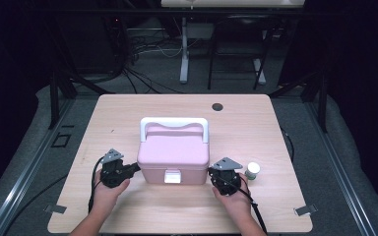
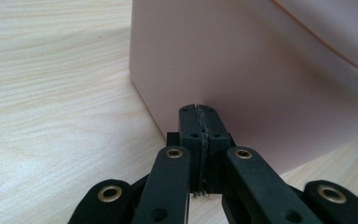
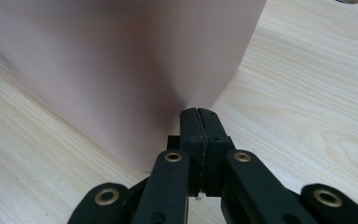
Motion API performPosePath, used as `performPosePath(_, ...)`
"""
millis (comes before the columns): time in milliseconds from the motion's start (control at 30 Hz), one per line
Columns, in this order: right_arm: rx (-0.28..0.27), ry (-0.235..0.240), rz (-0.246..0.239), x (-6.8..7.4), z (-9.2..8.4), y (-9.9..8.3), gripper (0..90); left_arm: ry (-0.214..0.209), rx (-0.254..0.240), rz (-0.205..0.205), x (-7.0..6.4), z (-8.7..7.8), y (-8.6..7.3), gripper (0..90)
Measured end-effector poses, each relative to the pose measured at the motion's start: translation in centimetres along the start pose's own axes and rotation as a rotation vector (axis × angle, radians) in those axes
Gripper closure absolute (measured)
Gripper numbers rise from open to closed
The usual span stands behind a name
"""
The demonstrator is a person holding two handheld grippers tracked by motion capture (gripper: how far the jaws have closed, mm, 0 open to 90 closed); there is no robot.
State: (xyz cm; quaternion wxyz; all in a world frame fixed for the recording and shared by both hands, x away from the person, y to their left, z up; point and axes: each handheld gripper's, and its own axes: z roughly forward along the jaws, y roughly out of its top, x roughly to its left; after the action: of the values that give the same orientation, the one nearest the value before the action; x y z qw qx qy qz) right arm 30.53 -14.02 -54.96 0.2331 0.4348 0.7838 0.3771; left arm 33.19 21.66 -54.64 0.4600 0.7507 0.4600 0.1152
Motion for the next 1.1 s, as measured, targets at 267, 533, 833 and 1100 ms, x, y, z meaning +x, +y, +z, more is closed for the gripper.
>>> performPosePath(267,0.02,0.007,-0.006,0.2,-0.5,-0.2,90.0,-0.007,0.01,0.008,-0.3,-0.3,-0.2,89.9)
performPosePath(533,0.03,0.012,-0.016,0.3,-0.9,-0.4,90.0,-0.006,0.018,0.01,-0.5,-0.5,-0.3,89.9)
performPosePath(833,0.043,0.024,-0.019,0.4,-1.4,-0.6,90.0,-0.018,0.022,0.015,-0.9,-0.8,-0.6,89.9)
performPosePath(1100,0.049,0.03,-0.019,0.5,-1.8,-0.8,90.0,-0.023,0.026,0.017,-1.1,-1.0,-0.8,89.9)
